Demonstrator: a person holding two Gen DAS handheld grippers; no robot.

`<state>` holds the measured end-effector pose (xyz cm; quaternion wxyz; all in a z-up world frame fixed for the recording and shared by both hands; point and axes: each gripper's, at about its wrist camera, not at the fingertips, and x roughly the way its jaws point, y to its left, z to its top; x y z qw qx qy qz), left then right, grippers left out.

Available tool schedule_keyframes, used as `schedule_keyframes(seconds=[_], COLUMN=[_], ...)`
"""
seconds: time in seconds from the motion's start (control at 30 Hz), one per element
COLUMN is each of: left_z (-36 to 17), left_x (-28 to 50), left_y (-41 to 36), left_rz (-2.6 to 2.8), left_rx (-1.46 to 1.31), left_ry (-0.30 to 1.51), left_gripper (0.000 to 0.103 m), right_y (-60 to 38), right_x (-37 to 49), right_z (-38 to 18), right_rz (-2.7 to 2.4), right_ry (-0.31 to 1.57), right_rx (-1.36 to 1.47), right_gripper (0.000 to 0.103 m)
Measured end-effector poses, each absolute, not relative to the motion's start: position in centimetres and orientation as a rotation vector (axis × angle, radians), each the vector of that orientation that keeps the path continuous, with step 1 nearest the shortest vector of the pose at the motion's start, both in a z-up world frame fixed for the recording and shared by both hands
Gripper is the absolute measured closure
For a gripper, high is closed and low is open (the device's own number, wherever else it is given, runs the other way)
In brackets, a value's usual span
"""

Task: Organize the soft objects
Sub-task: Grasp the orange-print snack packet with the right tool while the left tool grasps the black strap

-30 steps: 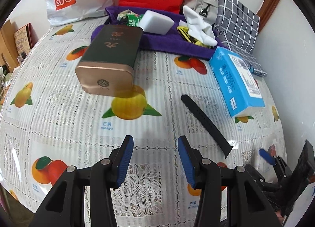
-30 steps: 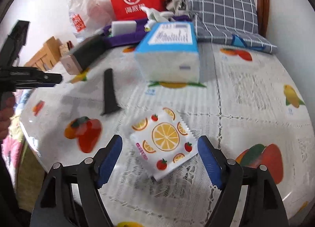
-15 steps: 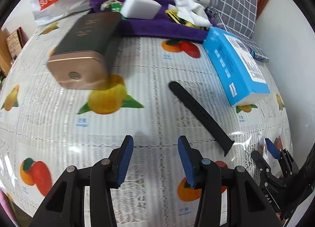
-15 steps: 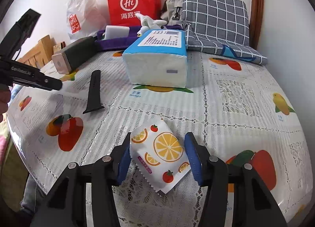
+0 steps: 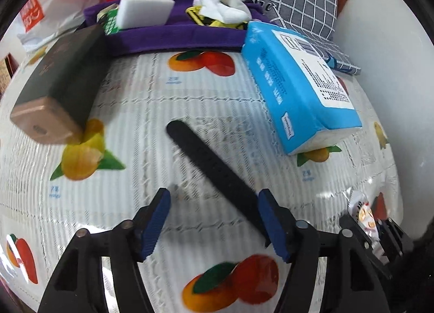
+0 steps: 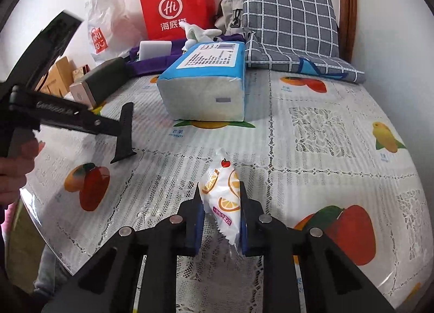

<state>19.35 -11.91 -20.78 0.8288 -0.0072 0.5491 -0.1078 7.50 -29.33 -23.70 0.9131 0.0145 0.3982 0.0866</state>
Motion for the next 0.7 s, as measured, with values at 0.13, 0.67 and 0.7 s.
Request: schedule_keyframes(seconds=[0.13,0.67,0.7], left_z=[-21.4,-20.8,-20.6], left_x=[19.4,18.5,18.5], left_y=[-14.2,-10.6,-10.9], left_rz=[-0.175,-0.19,-0.207], left_rx=[0.104,0.119,0.123], left_ry=[1.152,1.119,1.108], left_gripper=[0.022,0.035,0.043], right_y=[-29.3,-29.4,-29.3], right_x=[7.4,7.4,7.4], right_z=[-23.8,-23.8,-23.8], right_rz=[0.176,0.164,0.164], right_ry=[0.811,0.812,0.813], right_rx=[0.027,0.024,0.026], right_gripper=[0.082,0.081,0.081])
